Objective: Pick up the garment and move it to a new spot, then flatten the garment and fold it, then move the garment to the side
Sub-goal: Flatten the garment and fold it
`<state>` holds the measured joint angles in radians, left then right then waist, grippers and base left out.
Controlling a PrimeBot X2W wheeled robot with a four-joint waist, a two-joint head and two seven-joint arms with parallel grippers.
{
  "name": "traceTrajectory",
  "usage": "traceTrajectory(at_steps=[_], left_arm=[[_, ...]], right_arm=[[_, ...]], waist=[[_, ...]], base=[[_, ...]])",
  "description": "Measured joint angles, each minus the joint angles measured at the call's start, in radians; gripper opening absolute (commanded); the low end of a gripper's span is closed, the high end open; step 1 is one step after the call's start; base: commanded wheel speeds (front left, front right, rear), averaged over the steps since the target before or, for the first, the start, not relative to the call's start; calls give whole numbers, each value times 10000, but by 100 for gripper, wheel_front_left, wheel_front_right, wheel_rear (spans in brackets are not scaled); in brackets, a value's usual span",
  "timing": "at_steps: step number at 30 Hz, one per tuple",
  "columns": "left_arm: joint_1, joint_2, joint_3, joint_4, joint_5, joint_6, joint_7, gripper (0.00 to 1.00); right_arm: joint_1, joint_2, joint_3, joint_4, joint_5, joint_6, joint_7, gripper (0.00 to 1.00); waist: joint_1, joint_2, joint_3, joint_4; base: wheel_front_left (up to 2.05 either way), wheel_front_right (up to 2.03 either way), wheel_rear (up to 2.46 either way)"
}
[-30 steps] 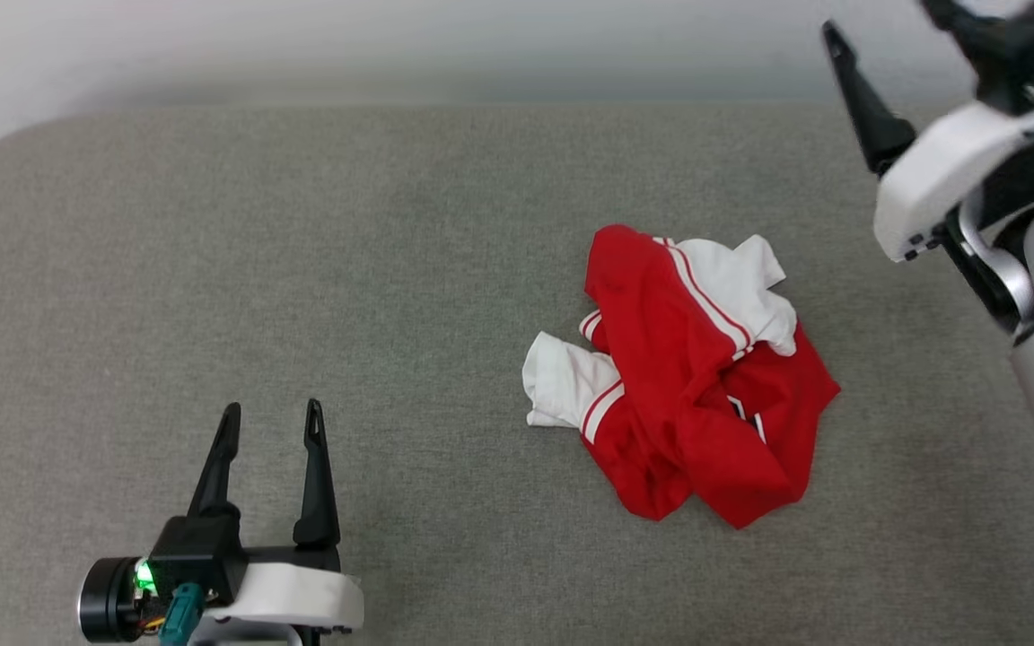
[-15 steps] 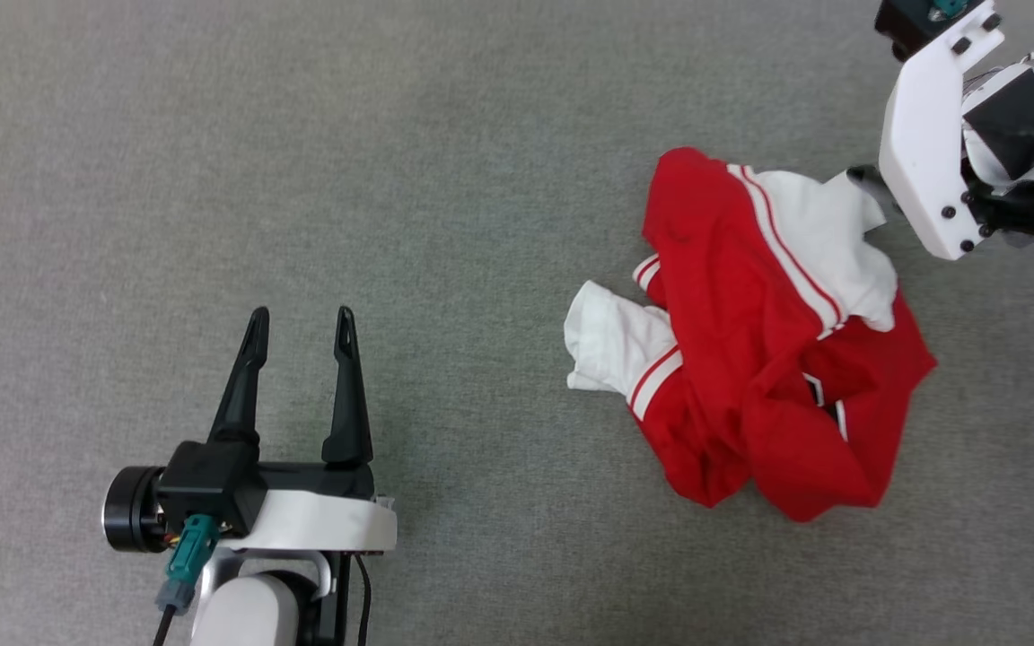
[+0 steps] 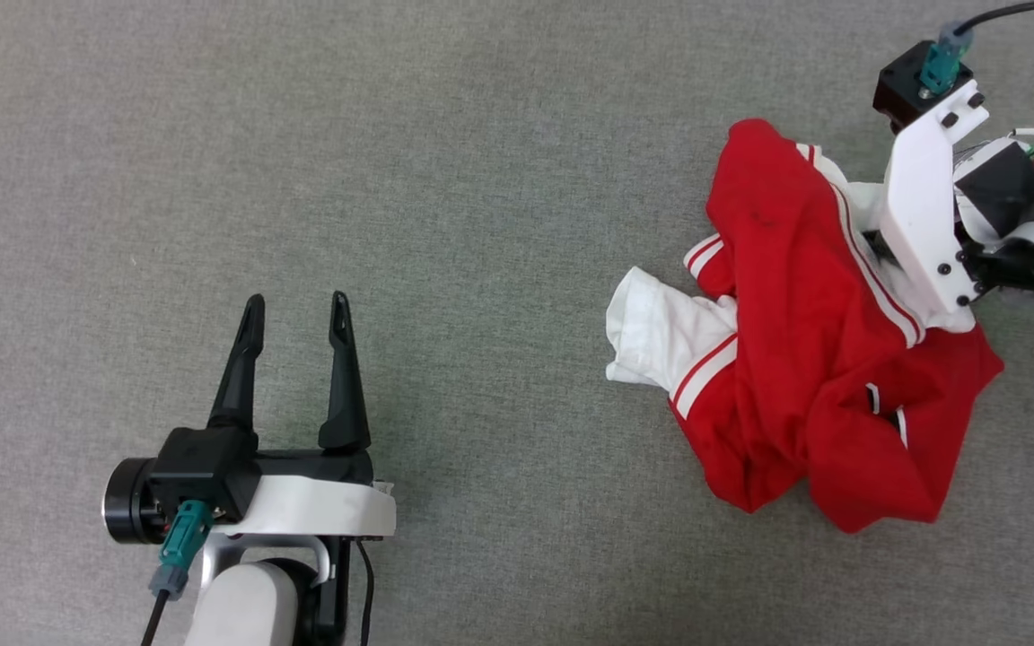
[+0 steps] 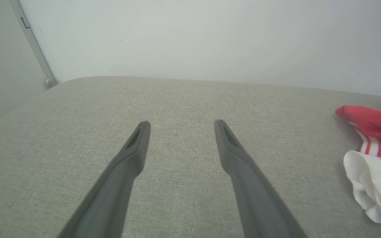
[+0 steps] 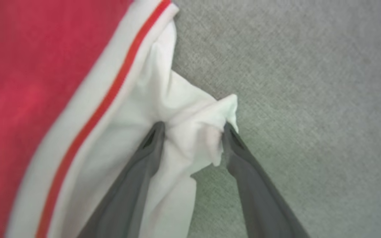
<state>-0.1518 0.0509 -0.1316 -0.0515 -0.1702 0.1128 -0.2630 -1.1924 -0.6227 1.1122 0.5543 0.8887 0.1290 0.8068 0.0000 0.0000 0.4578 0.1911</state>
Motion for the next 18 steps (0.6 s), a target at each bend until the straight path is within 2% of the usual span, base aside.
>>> traceTrajectory(at_steps=[4, 7, 12, 18], left_arm=[[65, -2, 134, 119, 90, -86, 0, 100], [316, -4, 268, 169, 174, -90, 0, 100], [736, -2, 458, 176, 265, -128, 0, 100], [1186, -4, 619, 107, 349, -86, -2, 100]], right_arm=[[101, 10, 27, 2, 276, 21, -1244, 0], [82, -326, 96, -477, 391, 21, -2238, 0], [452, -1563, -52, -1574, 813, 21, -3739, 0], [2248, -3195, -640, -2328, 1657, 21, -4823, 0]], waist=[[1, 0, -335, -133], [1, 0, -720, -253], [0, 0, -1429, -519], [0, 0, -2077, -998]], base=[[0, 0, 0], [0, 0, 0], [0, 0, 0], [0, 0, 0]])
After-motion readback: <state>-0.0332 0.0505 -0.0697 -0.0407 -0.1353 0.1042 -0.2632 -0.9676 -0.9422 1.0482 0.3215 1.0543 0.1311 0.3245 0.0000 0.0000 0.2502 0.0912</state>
